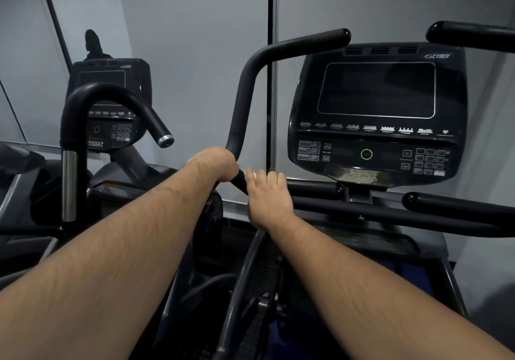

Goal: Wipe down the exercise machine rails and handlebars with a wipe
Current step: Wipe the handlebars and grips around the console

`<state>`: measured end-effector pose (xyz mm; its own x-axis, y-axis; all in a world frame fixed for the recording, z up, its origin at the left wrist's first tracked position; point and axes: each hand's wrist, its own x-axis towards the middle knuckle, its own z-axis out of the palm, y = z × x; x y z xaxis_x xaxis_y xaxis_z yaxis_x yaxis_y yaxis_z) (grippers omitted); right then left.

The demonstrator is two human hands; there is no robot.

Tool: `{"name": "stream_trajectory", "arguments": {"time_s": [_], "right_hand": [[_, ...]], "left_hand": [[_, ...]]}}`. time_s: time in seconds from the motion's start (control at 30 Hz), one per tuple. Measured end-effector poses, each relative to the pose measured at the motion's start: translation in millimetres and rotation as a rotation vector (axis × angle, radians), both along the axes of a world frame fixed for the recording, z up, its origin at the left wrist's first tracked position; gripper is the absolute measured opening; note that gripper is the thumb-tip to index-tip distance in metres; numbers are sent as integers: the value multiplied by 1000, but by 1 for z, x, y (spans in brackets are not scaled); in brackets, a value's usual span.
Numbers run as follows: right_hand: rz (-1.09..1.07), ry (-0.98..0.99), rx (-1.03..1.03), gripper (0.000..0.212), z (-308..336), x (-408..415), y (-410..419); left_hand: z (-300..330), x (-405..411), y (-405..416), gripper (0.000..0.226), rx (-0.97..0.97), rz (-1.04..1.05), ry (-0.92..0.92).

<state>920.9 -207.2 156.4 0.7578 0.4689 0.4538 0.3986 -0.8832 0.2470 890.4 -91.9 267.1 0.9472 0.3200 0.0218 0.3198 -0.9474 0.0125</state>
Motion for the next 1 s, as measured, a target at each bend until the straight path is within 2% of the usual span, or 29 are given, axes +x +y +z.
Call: {"name": "stream_trajectory", "arguments": {"time_s": [0.07,0.27,0.37,0.53,0.7,0.87,1.0], "right_hand": [[9,-21,-40,77,-2,0,0],[108,-101,3,70,-6,2,-31],[87,-126,53,67,-4,-1,-58],[18,-169,95,48,1,0,-107],[-30,-202,103,45,5,-4,-144],[-69,-186,85,36,7,-5,-136],[-88,-90,4,37,16,-2,-113]], "left_hand": [[0,4,0,47,-6,5,-2],[2,7,-2,45,16,2,-11],[1,8,0,44,-6,-3,-43],[3,5,0,42,-42,-4,-42],[4,3,-1,38,-34,-6,-22],[5,2,-2,37,-24,-7,-15],[4,3,-1,36,-33,2,-25]]}}
